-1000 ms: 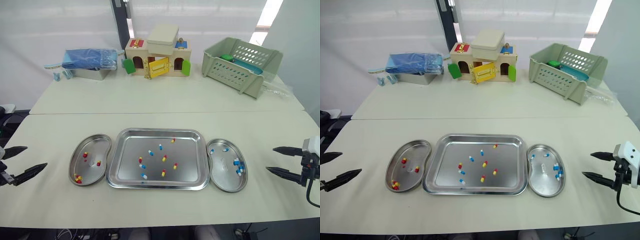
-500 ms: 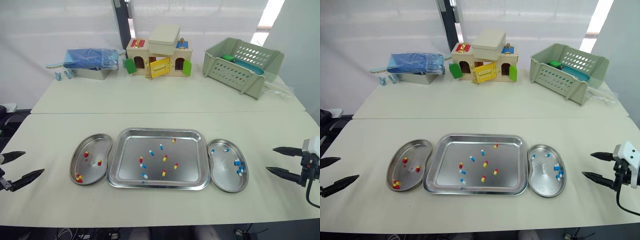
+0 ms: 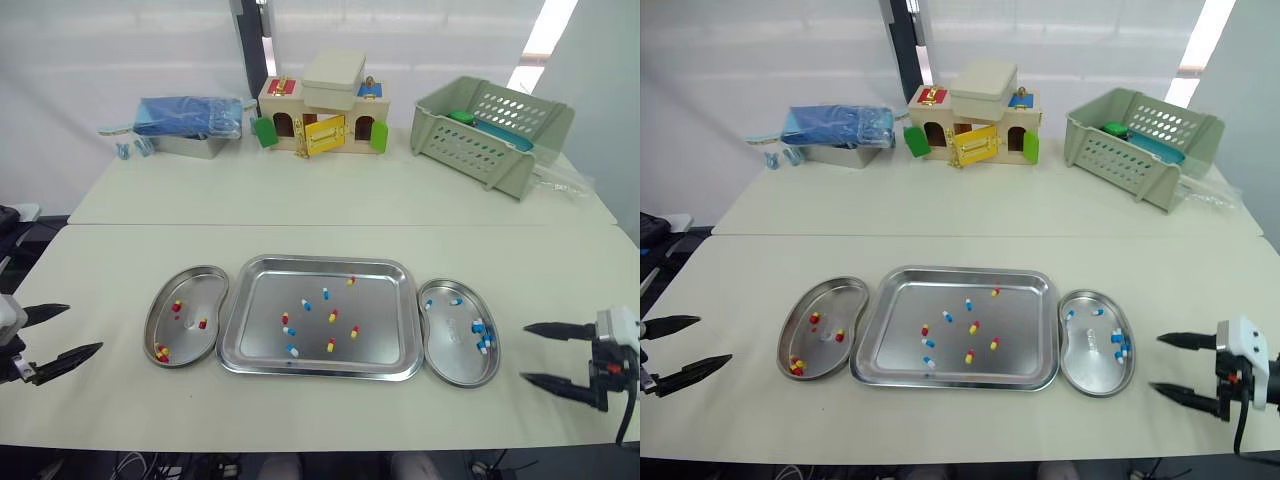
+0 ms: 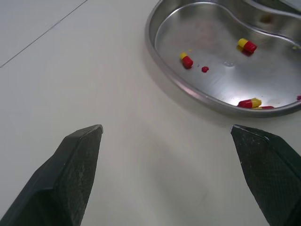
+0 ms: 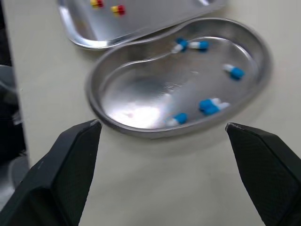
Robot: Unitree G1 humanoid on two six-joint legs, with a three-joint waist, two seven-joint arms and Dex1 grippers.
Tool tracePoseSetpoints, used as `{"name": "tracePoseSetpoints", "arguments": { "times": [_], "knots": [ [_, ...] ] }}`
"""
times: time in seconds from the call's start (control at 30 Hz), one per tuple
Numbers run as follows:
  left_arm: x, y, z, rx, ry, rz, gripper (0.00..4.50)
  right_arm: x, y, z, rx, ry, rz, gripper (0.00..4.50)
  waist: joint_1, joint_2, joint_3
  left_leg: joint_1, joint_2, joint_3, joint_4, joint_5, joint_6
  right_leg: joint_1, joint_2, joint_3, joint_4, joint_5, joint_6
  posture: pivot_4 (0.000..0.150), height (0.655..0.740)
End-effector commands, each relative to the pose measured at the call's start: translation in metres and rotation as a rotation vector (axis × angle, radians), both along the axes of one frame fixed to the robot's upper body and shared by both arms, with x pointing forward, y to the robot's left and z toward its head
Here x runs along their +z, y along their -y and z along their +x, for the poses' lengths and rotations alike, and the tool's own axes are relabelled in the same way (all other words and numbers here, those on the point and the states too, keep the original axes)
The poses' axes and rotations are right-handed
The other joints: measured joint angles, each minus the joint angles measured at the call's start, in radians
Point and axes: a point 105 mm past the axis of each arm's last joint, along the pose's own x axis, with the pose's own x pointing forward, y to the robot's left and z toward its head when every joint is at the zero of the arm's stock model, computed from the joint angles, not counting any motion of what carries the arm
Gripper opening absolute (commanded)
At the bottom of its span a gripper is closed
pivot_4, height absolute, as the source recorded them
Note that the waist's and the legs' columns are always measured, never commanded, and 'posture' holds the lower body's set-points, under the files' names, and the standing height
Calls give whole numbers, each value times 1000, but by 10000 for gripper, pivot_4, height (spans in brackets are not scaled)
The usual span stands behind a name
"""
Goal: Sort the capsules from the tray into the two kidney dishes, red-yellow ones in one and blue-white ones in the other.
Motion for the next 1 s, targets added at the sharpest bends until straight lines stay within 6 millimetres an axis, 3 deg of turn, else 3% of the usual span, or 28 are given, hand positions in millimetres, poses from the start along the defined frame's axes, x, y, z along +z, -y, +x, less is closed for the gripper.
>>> {"name": "tracePoseSetpoints", "arguments": {
  "times": [0.03, 0.13, 0.23, 0.4, 0.7, 1.0],
  "knots": [
    [6, 22, 10, -83, -1, -4, 45000, 17, -22, -13, -4, 135, 130, 44670, 5, 0, 0, 0, 0, 0, 0, 0, 0, 0, 0, 0, 0, 0, 0, 1500, 7400],
    [5, 36, 16, -126, -14, -7, 45000, 13, -35, -27, 17, 114, 173, 44670, 6, 0, 0, 0, 0, 1, 1, 0, 0, 1, 0, 1, 0, 0, 0, 1500, 7400],
    [6, 62, 31, -219, -14, -11, 45000, 3, -55, -50, 68, 108, 248, 44670, 11, -2, -1, 1, 0, 0, 0, 0, 0, 1, 0, 0, 0, 0, 0, 1500, 7400],
    [15, 99, 55, -344, 10, -45, 45000, -11, -71, -65, 51, 195, 361, 44670, 9, -2, -1, 1, 1, -1, 1, 0, 0, 2, 1, -1, 0, 0, 0, 1500, 7400],
    [11, 156, 80, -541, 15, -74, 45000, -23, -86, -64, -16, 283, 428, 44670, 3, -1, -1, 2, 1, -1, 1, 0, 0, 2, 2, 0, 1, 0, 0, 1500, 7400],
    [-3, 182, 81, -760, -82, 35, 45000, -23, -92, -58, -53, 300, 423, 44670, 7, -1, -1, 2, 0, -1, 1, 0, -1, 2, 2, 0, 1, 0, 0, 1500, 7400]
  ]
}}
